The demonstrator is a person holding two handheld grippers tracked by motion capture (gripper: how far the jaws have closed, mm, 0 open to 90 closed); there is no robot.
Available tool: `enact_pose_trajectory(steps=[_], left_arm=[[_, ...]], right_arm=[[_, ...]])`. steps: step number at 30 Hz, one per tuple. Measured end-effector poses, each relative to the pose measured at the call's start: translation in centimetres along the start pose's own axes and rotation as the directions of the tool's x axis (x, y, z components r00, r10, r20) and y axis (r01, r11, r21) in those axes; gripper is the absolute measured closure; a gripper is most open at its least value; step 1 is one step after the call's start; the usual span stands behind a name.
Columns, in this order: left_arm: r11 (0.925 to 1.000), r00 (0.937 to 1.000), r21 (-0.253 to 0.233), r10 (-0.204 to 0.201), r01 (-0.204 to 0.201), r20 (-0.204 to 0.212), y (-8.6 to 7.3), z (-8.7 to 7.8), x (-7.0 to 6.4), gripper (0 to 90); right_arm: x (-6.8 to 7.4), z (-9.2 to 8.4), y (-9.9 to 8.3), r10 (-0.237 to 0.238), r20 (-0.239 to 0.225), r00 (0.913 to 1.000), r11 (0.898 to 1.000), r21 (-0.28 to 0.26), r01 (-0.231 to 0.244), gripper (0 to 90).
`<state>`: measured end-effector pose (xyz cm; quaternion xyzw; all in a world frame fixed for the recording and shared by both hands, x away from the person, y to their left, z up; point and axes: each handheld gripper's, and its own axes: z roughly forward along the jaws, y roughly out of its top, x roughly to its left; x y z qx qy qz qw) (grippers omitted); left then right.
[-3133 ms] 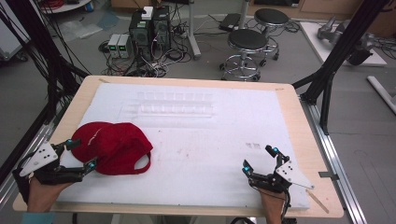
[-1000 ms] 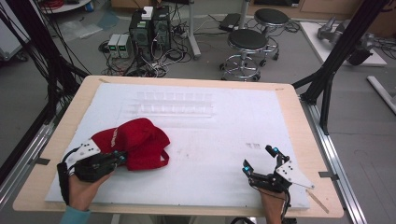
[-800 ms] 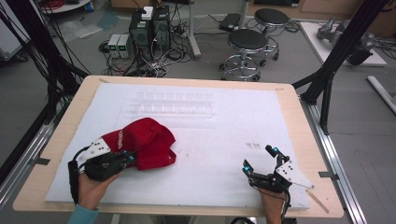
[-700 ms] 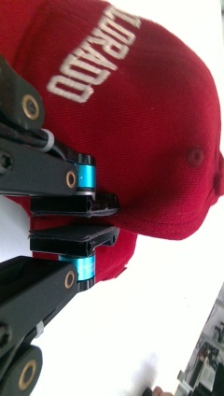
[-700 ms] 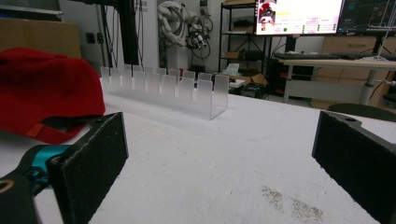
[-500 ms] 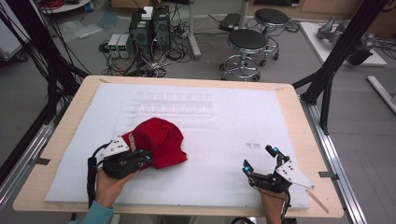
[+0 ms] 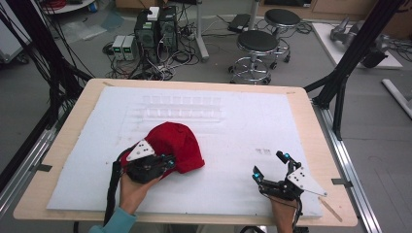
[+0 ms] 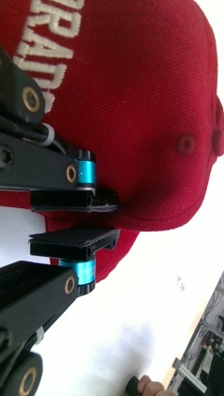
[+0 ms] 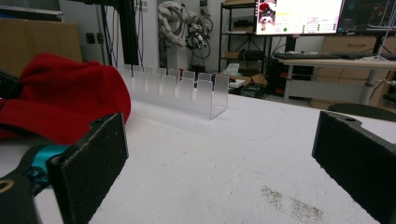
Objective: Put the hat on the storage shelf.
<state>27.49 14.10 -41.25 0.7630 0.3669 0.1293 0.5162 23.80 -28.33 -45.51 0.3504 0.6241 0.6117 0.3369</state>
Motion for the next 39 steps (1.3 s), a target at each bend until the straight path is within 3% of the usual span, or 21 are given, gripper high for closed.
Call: enact_pose_trajectory(steps=[10, 22, 33, 36, 39], left_arm=[[0.9998, 0.9989, -0.019, -0.012, 0.011, -0.045, 1.4, 2.6, -1.2, 85.3], [0.9978, 0.9915, -0.044, -0.054, 0.050, -0.118, 2.9, 5.7, -3.0, 86.2], [0.9963, 0.9898, -0.062, -0.067, 0.060, -0.125, 3.6, 7.7, -4.6, 85.3], [0.9966, 0.9901, -0.059, -0.065, 0.058, -0.124, 3.5, 7.9, -4.8, 83.5], [0.9957, 0.9907, -0.077, -0.061, 0.052, -0.122, 3.6, 7.7, -4.9, 76.0]], right_arm=[[0.0, 0.0, 0.0, -0.001, 0.001, 1.0000, 1.000, -0.002, 0.001, 2.3], [0.0, 0.0, 0.0, 0.002, 0.000, 1.0000, 1.000, -0.001, -0.002, 2.3], [0.0, 0.0, 0.0, 0.003, -0.001, 1.0000, 1.000, -0.002, -0.003, 2.3], [0.0, 0.0, 0.0, 0.002, -0.001, 1.0000, 1.000, -0.004, -0.002, 2.3], [0.0, 0.0, 0.0, 0.002, 0.000, 1.0000, 1.000, -0.003, -0.002, 2.3]])
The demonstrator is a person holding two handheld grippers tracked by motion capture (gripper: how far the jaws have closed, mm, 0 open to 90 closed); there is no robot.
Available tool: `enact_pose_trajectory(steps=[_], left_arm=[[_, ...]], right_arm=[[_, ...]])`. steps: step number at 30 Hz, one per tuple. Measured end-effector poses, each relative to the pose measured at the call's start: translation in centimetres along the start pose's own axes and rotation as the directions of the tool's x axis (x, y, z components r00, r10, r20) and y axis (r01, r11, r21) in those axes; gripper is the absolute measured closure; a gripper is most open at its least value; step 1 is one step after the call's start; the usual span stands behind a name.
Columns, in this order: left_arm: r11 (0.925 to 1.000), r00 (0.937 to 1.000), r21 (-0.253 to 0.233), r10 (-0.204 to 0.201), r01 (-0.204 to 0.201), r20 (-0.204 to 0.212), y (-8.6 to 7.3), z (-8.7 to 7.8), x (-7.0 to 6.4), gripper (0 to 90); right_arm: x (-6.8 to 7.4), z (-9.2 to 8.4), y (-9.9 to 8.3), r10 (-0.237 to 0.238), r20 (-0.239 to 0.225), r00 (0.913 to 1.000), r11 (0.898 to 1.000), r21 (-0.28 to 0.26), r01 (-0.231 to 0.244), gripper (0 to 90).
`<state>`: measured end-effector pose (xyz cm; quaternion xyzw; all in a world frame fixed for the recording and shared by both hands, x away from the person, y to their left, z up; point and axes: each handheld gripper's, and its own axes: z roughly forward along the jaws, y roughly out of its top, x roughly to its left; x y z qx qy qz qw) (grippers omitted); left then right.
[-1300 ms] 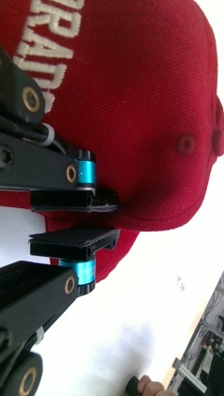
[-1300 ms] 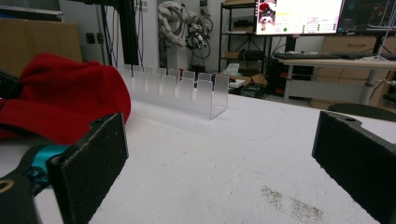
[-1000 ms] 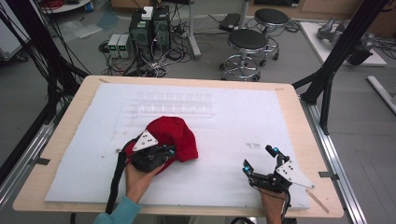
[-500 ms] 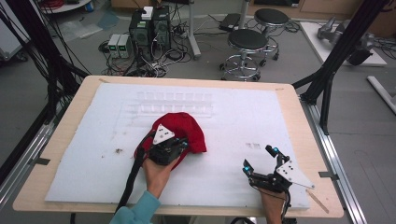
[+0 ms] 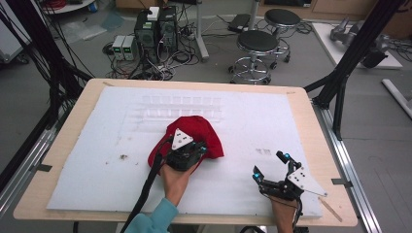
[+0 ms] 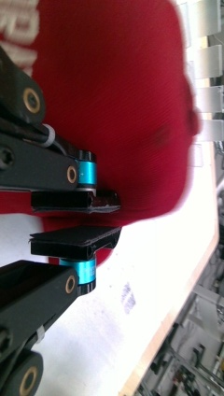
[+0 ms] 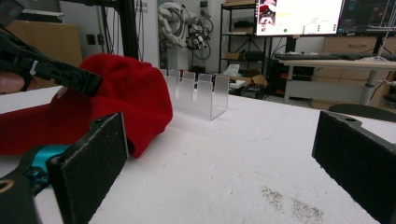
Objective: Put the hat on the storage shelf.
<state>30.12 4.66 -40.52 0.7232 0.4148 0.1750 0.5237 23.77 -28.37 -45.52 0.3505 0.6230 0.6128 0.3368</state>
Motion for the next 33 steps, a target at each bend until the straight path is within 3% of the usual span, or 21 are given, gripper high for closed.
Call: enact_pose_trajectory(steps=[3, 6, 7, 8, 10, 12, 13, 14, 19, 25, 33], left_arm=[[1.0000, 0.9998, -0.008, -0.002, 0.002, -0.018, 0.2, -0.2, 0.2, 72.6], [0.9999, 0.9993, -0.003, 0.012, -0.012, -0.034, 0.2, -0.3, 0.3, 61.0], [0.9999, 0.9992, -0.005, 0.013, -0.014, -0.038, 0.2, -0.3, 0.3, 61.0], [1.0000, 0.9994, -0.004, 0.007, -0.007, -0.034, 0.3, -0.3, 0.3, 45.1], [0.9998, 0.9995, -0.004, 0.021, -0.021, -0.024, 0.2, -0.4, 0.4, 32.6], [0.9990, 0.9989, -0.001, 0.045, -0.045, 0.009, 0.2, -0.4, 0.4, 18.3], [0.9989, 0.9981, 0.000, 0.047, -0.047, 0.039, 0.2, -0.4, 0.5, 18.3], [0.9989, 0.9976, 0.004, 0.046, -0.046, 0.052, 0.2, -0.5, 0.6, 10.5], [0.9976, 0.9963, -0.027, 0.065, -0.063, 0.056, 0.5, -1.4, 1.1, 5.1], [0.9940, 0.9934, -0.054, 0.099, -0.095, 0.059, 0.8, -3.0, 2.3, 4.8], [0.9853, 0.9870, -0.087, 0.152, -0.147, 0.052, 0.5, -6.3, 5.8, 4.9]], right_arm=[[0.0, 0.0, 0.0, -0.004, 0.001, 1.0000, 1.000, -0.003, 0.004, 2.3], [0.0, 0.0, 0.0, -0.003, 0.001, 1.0000, 1.000, -0.002, 0.003, 2.3], [0.0, 0.0, 0.0, -0.003, 0.001, 1.0000, 1.000, -0.002, 0.003, 2.3], [0.0, 0.0, 0.0, -0.002, 0.000, 1.0000, 1.000, -0.003, 0.002, 2.3], [0.0, 0.0, 0.0, -0.002, 0.000, 1.0000, 1.000, -0.002, 0.002, 2.3], [0.0, 0.0, 0.0, -0.002, 0.000, 1.0000, 1.000, -0.001, 0.002, 2.3], [0.0, 0.0, 0.0, -0.002, 0.000, 1.0000, 1.000, -0.001, 0.002, 2.3], [0.0, 0.0, 0.0, 0.000, -0.001, 1.0000, 1.000, 0.000, 0.000, 2.3], [0.0, 0.0, 0.0, -0.001, -0.002, 1.0000, 1.000, 0.001, 0.001, 2.3], [0.0, 0.0, 0.0, -0.002, -0.001, 1.0000, 1.000, 0.000, 0.002, 2.3], [0.0, 0.0, 0.0, 0.001, -0.001, 1.0000, 1.000, 0.002, -0.001, 2.3]])
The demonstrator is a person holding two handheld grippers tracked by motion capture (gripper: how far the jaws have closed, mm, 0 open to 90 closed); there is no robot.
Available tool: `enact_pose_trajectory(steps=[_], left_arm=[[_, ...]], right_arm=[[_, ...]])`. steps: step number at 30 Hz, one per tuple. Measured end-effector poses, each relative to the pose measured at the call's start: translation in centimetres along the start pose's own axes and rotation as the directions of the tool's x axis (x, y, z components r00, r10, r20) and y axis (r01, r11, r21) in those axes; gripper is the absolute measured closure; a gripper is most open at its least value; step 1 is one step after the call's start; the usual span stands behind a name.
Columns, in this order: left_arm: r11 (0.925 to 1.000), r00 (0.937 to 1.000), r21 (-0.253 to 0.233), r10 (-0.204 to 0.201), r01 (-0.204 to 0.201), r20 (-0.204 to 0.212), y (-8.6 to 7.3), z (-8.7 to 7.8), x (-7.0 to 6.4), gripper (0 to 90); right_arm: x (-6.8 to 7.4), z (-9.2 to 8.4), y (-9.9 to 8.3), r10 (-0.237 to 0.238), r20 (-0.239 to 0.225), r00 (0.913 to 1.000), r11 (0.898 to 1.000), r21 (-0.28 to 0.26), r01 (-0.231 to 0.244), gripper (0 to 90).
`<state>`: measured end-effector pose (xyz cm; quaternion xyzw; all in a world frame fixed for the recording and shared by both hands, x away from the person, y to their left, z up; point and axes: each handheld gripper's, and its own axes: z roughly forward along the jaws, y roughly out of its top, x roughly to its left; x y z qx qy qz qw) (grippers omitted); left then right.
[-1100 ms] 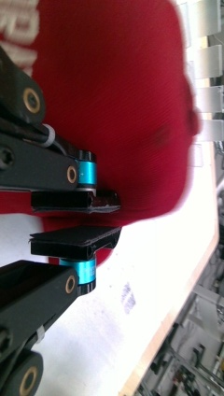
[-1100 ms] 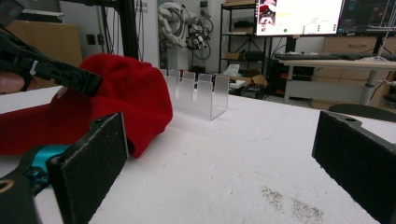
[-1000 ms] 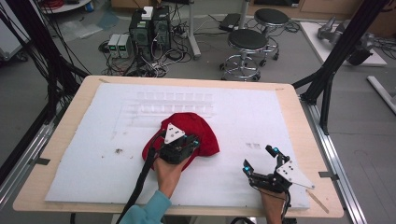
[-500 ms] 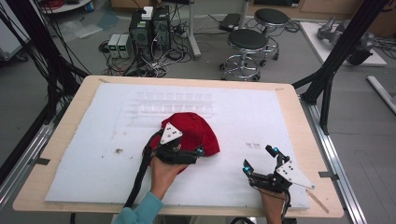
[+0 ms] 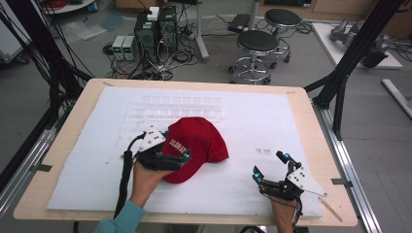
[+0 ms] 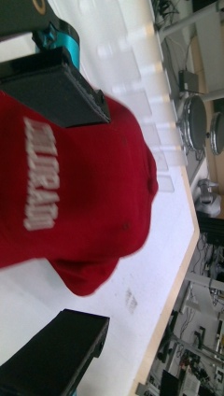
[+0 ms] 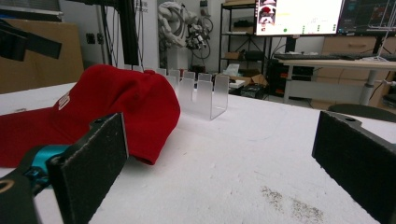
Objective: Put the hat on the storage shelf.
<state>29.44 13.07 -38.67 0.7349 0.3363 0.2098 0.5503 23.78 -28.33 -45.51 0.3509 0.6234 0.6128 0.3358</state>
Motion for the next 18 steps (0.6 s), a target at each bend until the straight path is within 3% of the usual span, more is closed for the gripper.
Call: enact_pose_trajectory(steps=[6, 9, 15, 18], left_arm=[[0.9983, 0.9981, -0.023, 0.054, -0.053, 0.029, -1.3, -3.3, 3.2, 4.9], [0.9935, 0.9936, -0.040, 0.108, -0.106, 0.035, -2.4, -4.8, 4.6, 4.8], [0.9859, 0.9899, -0.107, 0.134, -0.128, 0.047, -4.4, -7.2, 6.6, 4.9], [0.9809, 0.9899, -0.149, 0.133, -0.125, 0.049, -5.4, -8.1, 7.4, 4.9]], right_arm=[[0.0, 0.1, 0.0, -0.004, 0.003, 1.0000, 1.000, 0.002, 0.004, 2.3], [0.0, 0.1, 0.1, -0.004, 0.005, 1.0000, 1.000, 0.004, 0.004, 2.3], [0.0, 0.2, 0.1, -0.004, 0.009, 1.0000, 1.000, 0.020, 0.004, 2.3], [0.1, 0.4, 0.3, 0.013, -0.011, 0.9999, 1.000, 0.009, -0.013, 2.2]])
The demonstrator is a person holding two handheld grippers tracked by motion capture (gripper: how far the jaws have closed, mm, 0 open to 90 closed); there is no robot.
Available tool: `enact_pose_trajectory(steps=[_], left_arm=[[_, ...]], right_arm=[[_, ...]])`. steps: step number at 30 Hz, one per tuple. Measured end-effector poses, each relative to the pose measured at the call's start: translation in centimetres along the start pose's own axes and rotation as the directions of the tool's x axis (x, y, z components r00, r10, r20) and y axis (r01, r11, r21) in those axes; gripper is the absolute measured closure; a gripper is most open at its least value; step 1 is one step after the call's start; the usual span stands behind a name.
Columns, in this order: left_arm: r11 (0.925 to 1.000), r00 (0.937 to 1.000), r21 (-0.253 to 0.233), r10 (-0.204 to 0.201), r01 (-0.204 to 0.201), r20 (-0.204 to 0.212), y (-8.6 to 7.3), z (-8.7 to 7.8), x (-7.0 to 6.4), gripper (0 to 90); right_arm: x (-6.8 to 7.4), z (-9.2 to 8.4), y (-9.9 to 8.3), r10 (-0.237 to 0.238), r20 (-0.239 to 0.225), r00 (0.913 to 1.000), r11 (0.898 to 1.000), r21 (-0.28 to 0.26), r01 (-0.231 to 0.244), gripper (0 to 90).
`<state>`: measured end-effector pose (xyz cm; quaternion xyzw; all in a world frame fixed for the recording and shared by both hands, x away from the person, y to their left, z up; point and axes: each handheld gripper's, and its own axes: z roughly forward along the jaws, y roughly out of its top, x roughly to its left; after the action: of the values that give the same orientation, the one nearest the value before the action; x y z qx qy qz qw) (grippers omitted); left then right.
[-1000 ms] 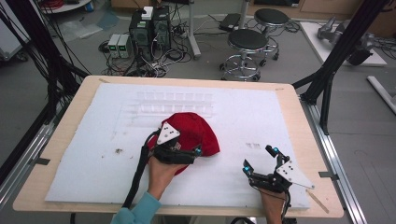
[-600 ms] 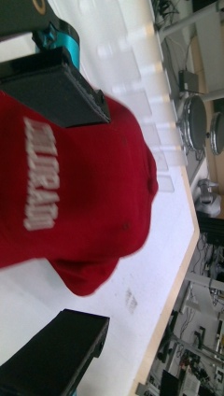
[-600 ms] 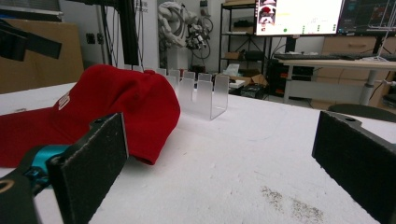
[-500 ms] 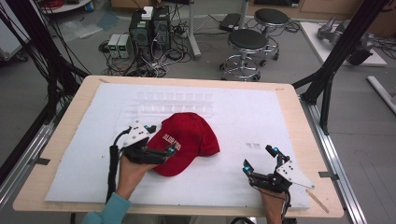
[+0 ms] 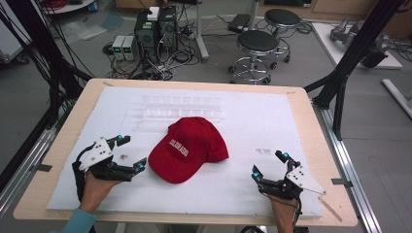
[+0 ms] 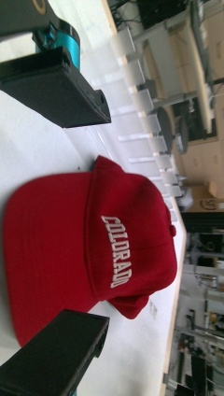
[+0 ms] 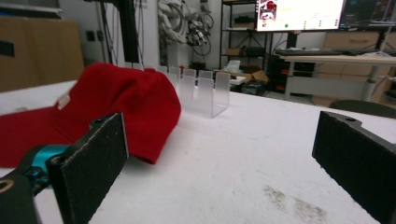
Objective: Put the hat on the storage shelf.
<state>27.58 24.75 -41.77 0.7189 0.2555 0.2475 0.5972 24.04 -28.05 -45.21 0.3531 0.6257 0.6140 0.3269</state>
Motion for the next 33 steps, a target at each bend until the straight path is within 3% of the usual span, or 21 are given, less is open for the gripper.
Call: enact_pose_trajectory(steps=[7, 14, 17, 19, 22, 24, 27, 33], left_arm=[[0.9999, 0.9999, -0.009, -0.012, 0.012, -0.007, -2.0, -1.6, 1.0, 4.9], [0.9988, 0.9989, -0.022, -0.043, 0.043, -0.017, -3.4, -2.2, 1.6, 4.8], [0.9981, 0.9984, -0.030, -0.054, 0.053, -0.019, -3.7, -2.3, 1.7, 4.9], [0.9977, 0.9984, -0.043, -0.053, 0.052, -0.018, -3.6, -2.4, 1.8, 4.9], [0.9968, 0.9981, -0.055, -0.059, 0.058, -0.016, -3.6, -2.4, 1.9, 4.9], [0.9968, 0.9981, -0.056, -0.059, 0.058, -0.018, -3.6, -2.3, 2.0, 4.9], [0.9965, 0.9982, -0.062, -0.056, 0.055, -0.019, -3.6, -2.3, 2.0, 4.9], [0.9956, 0.9978, -0.072, -0.062, 0.060, -0.026, -3.8, -2.3, 2.1, 4.9]], right_arm=[[1.0, 1.1, 2.1, -0.013, -0.031, 0.9994, 1.000, 0.015, 0.013, 2.3], [2.4, 3.6, 4.8, 0.007, -0.104, 0.9946, 0.996, 0.094, 0.003, 2.3], [3.5, 5.8, 6.0, 0.015, -0.153, 0.9882, 0.986, 0.169, 0.011, 2.3], [3.8, 6.4, 6.2, 0.017, -0.161, 0.9868, 0.983, 0.182, 0.013, 2.3], [4.7, 8.7, 6.8, 0.026, -0.199, 0.9796, 0.972, 0.234, 0.022, 2.3], [4.9, 9.2, 6.9, 0.026, -0.207, 0.9781, 0.969, 0.246, 0.026, 2.3], [5.7, 11.2, 7.1, 0.025, -0.234, 0.9719, 0.954, 0.295, 0.046, 2.3], [6.3, 13.2, 7.3, 0.027, -0.261, 0.9651, 0.937, 0.342, 0.066, 2.2]])
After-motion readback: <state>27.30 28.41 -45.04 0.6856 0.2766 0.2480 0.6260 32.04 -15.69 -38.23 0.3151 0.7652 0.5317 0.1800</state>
